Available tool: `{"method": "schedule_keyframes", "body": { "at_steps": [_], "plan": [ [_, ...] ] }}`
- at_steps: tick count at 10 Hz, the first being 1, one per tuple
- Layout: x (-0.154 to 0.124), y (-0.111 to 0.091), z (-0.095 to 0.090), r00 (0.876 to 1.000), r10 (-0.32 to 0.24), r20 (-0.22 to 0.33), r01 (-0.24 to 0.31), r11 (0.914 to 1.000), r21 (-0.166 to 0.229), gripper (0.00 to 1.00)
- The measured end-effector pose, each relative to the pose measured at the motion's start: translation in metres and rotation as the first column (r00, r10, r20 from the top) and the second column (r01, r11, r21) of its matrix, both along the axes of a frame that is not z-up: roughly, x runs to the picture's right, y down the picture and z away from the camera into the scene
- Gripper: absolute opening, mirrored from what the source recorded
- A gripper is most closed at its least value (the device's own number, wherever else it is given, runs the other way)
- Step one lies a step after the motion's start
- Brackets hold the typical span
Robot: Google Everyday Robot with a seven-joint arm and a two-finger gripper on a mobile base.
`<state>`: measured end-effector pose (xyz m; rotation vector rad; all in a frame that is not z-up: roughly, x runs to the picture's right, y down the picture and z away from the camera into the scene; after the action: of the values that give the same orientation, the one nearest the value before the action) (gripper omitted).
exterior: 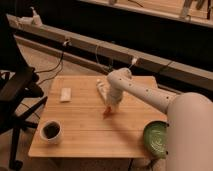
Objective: Drag the pepper across the table
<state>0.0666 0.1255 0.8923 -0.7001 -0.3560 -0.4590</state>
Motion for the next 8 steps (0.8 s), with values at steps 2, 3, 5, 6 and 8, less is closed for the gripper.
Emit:
{"method": "schedule_keyframes", "body": {
  "at_steps": [2, 3, 5, 6, 8],
  "plan": [
    [0.028, -0.001, -0.001, 0.998, 0.043, -0.052, -0.043, 0.9990, -0.011, 0.00],
    [0.040, -0.001, -0.002, 0.995, 0.066, -0.079, -0.067, 0.9976, -0.015, 0.00],
    [0.048, -0.002, -0.005, 0.990, 0.090, -0.105, -0.092, 0.9956, -0.016, 0.00],
    [0.060, -0.002, -0.006, 0.986, 0.111, -0.126, -0.114, 0.9933, -0.018, 0.00],
    [0.088, 0.000, -0.006, 0.974, 0.153, -0.168, -0.159, 0.9871, -0.022, 0.00]
  ]
}}
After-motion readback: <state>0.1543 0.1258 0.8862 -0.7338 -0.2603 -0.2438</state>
